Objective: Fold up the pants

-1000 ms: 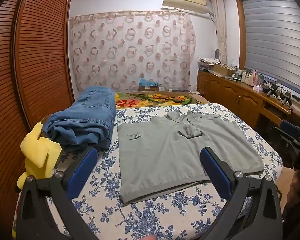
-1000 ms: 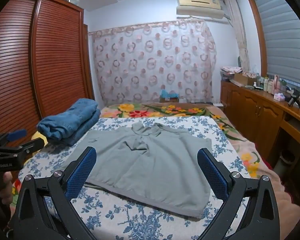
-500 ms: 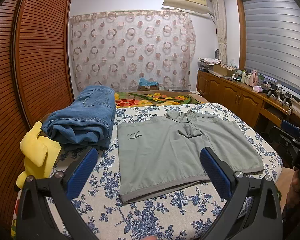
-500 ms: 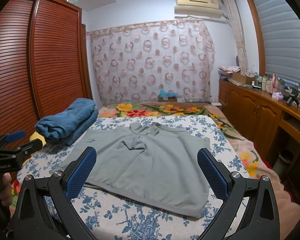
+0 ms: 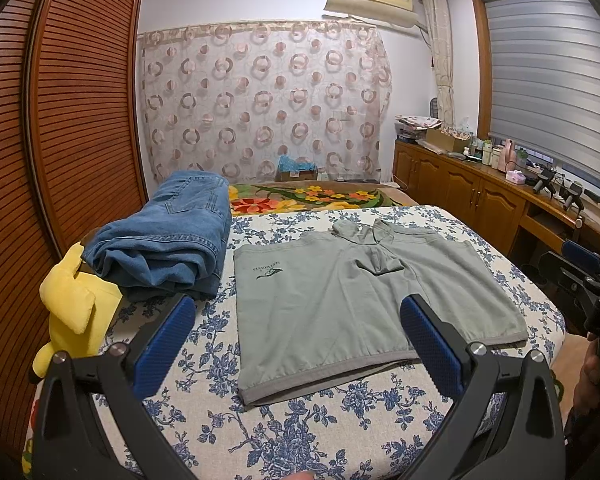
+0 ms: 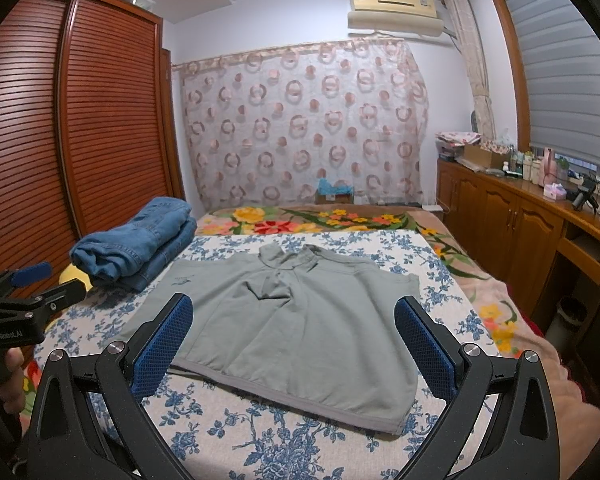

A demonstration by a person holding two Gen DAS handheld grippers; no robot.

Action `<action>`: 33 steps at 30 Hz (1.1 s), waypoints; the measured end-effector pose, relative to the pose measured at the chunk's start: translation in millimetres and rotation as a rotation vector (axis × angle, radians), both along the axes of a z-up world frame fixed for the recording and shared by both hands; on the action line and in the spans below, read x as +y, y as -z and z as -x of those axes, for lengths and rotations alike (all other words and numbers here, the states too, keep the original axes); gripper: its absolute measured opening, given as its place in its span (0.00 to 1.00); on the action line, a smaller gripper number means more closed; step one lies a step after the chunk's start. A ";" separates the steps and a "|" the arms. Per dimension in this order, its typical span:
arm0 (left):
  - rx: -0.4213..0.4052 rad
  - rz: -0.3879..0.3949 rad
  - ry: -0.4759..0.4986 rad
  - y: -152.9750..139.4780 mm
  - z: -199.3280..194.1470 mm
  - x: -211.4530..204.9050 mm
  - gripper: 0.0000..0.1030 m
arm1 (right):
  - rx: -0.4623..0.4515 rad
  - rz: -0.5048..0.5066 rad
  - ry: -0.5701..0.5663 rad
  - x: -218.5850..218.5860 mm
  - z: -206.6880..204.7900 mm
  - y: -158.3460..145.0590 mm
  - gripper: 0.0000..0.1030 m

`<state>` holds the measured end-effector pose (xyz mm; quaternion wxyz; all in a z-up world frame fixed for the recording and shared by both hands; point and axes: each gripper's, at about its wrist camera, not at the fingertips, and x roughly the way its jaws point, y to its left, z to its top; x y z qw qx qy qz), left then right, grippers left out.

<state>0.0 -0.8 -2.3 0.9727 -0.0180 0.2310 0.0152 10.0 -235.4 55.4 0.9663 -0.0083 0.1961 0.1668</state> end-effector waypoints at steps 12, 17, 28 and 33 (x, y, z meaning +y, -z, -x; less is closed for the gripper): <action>-0.001 0.001 0.002 -0.8 0.2 0.5 1.00 | -0.001 -0.002 0.001 0.4 0.3 -0.2 1.00; -0.002 0.001 0.002 2.0 -0.5 -0.1 1.00 | -0.001 -0.001 0.003 0.7 0.4 -0.1 1.00; -0.003 0.001 0.002 1.9 -0.3 -0.3 1.00 | -0.001 -0.001 0.003 0.7 0.4 0.0 1.00; -0.007 0.001 0.001 -0.5 3.3 -3.3 1.00 | 0.000 -0.002 0.002 0.5 0.4 0.0 1.00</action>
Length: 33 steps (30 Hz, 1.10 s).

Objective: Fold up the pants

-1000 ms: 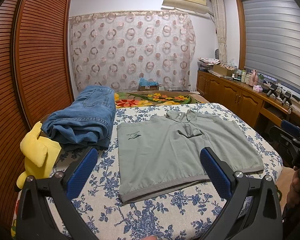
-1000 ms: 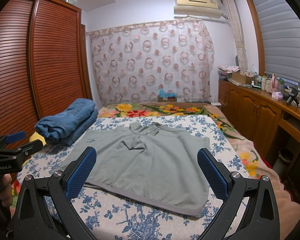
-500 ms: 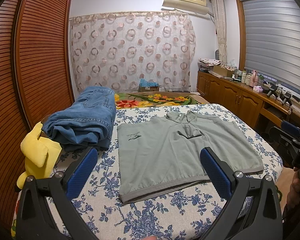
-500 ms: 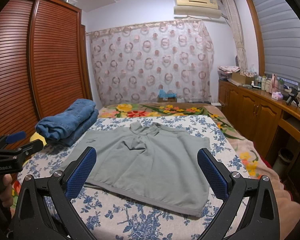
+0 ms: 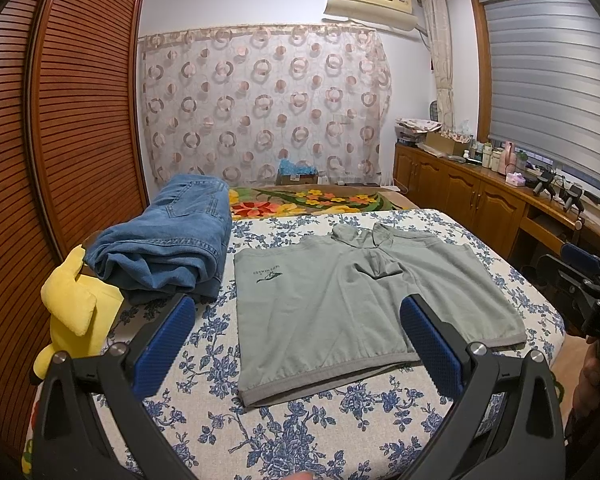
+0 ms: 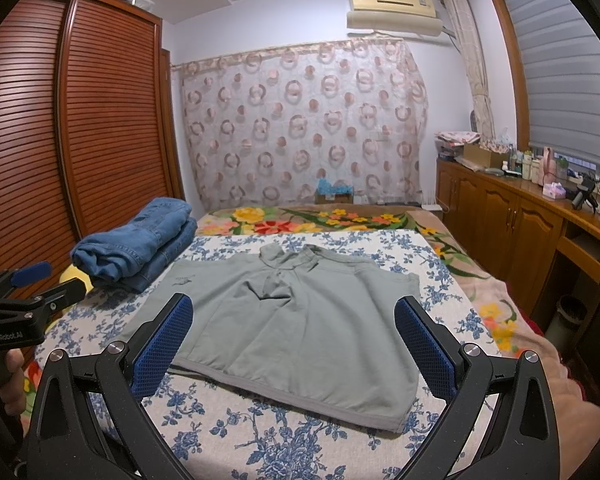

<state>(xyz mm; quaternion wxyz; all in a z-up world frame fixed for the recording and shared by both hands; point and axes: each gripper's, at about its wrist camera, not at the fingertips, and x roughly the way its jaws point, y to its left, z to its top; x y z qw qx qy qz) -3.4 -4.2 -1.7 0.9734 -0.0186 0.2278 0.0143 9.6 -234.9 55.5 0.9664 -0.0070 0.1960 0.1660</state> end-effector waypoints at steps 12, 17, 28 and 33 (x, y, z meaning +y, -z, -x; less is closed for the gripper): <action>-0.001 0.000 0.000 0.0 0.3 -0.1 1.00 | -0.001 -0.001 0.000 0.0 0.3 -0.4 1.00; -0.001 0.000 0.000 0.0 0.3 -0.2 1.00 | -0.001 -0.002 -0.001 0.0 0.2 -0.5 1.00; 0.038 0.000 0.003 6.3 -3.9 -1.5 1.00 | 0.012 0.002 -0.002 0.0 -3.3 1.6 1.00; 0.087 0.012 0.003 23.2 -11.7 4.0 1.00 | 0.035 0.009 0.000 -7.1 -4.2 8.4 1.00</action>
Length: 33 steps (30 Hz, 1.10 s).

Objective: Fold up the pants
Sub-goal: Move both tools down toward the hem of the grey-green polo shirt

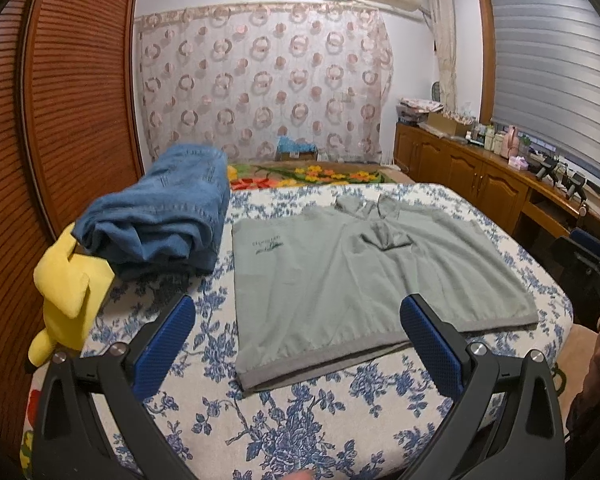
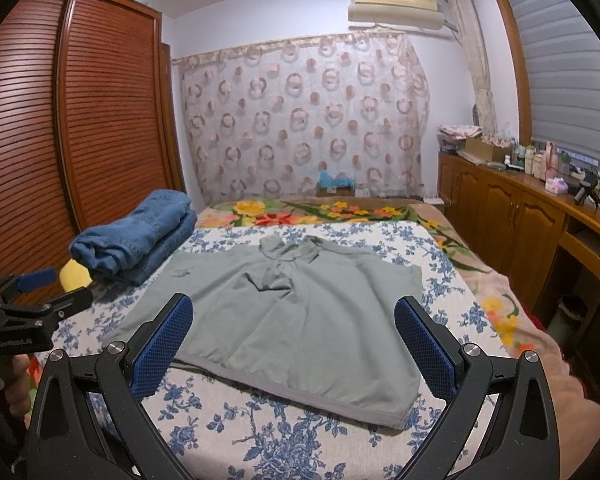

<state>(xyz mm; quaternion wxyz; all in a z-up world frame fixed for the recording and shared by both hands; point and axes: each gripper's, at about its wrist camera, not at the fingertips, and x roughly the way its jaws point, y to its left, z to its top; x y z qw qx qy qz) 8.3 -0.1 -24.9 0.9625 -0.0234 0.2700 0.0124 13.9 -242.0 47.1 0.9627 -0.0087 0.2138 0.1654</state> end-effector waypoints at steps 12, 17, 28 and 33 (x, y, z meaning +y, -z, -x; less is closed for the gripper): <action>0.098 0.025 -0.009 38.7 -12.2 19.2 1.00 | 0.070 0.033 -0.008 -2.2 -12.2 21.8 1.00; 0.128 0.034 -0.019 50.8 -15.8 31.3 1.00 | 0.148 0.067 -0.017 -4.1 -28.5 47.6 1.00; 0.156 0.092 0.001 63.8 -12.2 54.0 0.88 | 0.302 0.148 0.000 -11.2 -54.4 100.7 1.00; 0.168 0.121 0.028 68.0 -9.6 57.2 0.61 | 0.291 0.199 0.004 -8.9 -51.2 105.0 1.00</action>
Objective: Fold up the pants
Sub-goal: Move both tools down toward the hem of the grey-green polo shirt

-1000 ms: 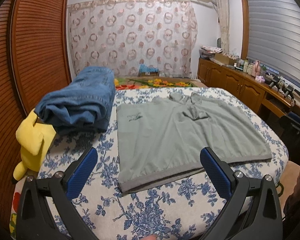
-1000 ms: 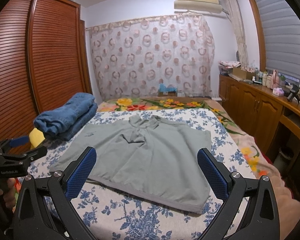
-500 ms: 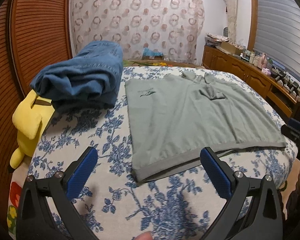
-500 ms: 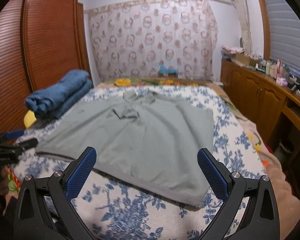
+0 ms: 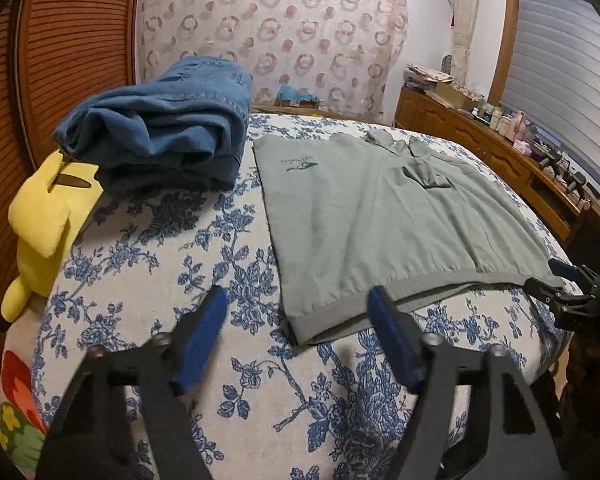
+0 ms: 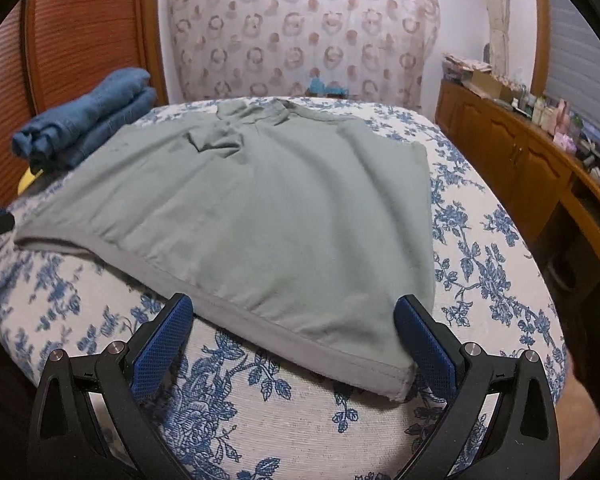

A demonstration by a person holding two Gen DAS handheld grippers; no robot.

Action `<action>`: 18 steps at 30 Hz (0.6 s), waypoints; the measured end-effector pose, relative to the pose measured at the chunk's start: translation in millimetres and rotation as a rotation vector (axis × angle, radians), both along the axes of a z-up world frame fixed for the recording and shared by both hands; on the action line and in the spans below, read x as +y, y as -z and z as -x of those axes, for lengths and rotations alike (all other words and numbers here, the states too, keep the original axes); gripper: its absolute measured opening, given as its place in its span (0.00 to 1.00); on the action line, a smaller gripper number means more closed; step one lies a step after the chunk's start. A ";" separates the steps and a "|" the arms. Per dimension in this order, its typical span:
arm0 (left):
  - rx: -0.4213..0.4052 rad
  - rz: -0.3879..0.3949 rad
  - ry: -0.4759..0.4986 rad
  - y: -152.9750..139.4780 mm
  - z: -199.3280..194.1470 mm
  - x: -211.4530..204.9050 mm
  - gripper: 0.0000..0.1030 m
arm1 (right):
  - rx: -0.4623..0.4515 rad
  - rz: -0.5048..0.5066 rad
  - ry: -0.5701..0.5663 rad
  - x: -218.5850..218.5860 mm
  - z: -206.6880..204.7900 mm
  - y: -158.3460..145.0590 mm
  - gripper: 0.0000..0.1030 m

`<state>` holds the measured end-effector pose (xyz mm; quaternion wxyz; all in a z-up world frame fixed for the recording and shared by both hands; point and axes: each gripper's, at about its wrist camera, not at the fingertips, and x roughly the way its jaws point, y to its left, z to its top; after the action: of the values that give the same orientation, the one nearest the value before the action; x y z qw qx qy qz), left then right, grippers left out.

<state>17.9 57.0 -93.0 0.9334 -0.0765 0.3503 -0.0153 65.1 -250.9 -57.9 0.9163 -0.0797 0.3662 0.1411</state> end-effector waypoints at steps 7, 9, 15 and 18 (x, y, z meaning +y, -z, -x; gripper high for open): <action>0.026 0.016 0.020 7.0 5.3 -1.6 0.37 | -0.005 0.002 -0.008 2.0 0.4 1.5 1.00; 0.032 0.017 0.027 9.1 5.2 -3.1 0.34 | 0.002 0.003 -0.017 2.4 -0.8 1.6 1.00; 0.040 0.006 0.027 12.7 2.4 -7.6 0.34 | 0.007 0.007 -0.035 1.1 -3.9 1.1 1.00; 0.037 -0.022 0.023 13.3 1.0 -10.9 0.33 | -0.001 0.003 -0.034 0.6 -4.7 1.7 1.00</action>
<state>16.9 46.1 -106.3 0.9272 -0.0627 0.3686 -0.0210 69.8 -250.3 -59.6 0.9137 -0.0876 0.3648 0.1561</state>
